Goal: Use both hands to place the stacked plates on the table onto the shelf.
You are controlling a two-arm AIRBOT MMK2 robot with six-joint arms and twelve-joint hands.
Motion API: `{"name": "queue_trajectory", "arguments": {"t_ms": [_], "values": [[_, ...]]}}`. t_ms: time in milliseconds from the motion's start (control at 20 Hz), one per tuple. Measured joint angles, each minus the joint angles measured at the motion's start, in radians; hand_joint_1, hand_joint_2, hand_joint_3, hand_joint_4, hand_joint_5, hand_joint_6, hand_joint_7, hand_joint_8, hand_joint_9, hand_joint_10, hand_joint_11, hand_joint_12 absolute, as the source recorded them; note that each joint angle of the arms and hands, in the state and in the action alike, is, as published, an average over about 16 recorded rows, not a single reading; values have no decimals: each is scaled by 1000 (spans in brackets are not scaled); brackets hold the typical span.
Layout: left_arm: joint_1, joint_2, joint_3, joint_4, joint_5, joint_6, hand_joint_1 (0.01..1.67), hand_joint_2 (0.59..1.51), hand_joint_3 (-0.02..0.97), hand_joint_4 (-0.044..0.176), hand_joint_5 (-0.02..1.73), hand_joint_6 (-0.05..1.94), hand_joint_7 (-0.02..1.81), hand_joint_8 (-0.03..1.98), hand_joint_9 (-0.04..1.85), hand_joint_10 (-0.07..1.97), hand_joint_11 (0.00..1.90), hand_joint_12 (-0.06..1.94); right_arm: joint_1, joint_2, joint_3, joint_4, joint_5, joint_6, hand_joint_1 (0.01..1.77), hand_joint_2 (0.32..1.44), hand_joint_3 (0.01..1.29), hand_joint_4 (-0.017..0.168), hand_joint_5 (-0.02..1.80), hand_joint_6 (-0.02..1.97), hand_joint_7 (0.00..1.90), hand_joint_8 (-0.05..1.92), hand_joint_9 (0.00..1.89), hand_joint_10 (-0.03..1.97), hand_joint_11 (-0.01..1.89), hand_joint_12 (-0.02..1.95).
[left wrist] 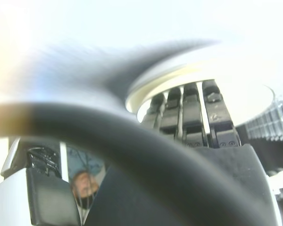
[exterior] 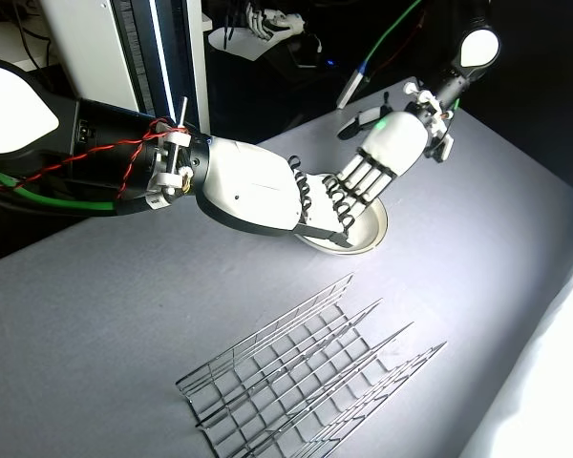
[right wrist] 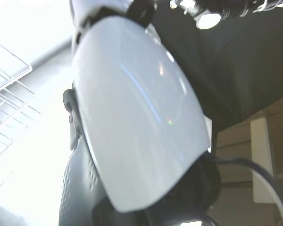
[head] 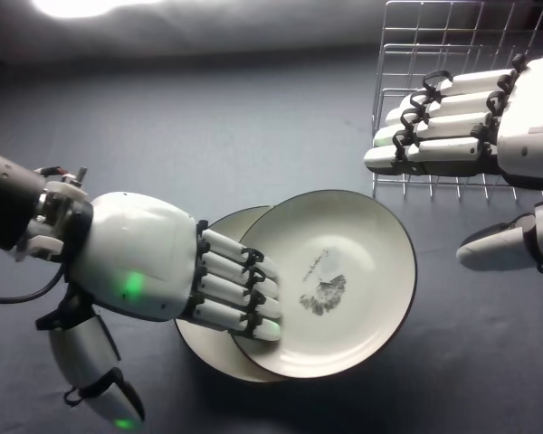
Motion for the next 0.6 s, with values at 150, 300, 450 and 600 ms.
{"name": "queue_trajectory", "arguments": {"t_ms": [150,300,450,600], "values": [[-5,-25,0,-3,10,0,14,895,256,-8,-12,-28,-15,-22,7,3,14,11,3,-1,1,-14,7,-6,214,1195,14,0,48,17,64,8,61,9,21,308],[-10,-46,3,-5,15,0,14,895,252,-8,-13,-29,-16,-24,10,4,14,10,5,-3,2,-33,13,-10,365,1142,14,0,44,16,54,8,51,10,21,287],[-14,-61,9,-7,17,0,15,895,249,-8,-14,-30,-16,-25,12,5,14,10,3,-6,3,-56,23,-12,549,1081,14,0,39,16,44,9,43,10,21,296],[-18,-70,14,-7,18,0,15,895,247,-8,-14,-31,-16,-25,14,6,14,10,-4,-9,3,-81,32,-11,731,1029,14,0,31,16,33,9,34,10,21,331]]}}
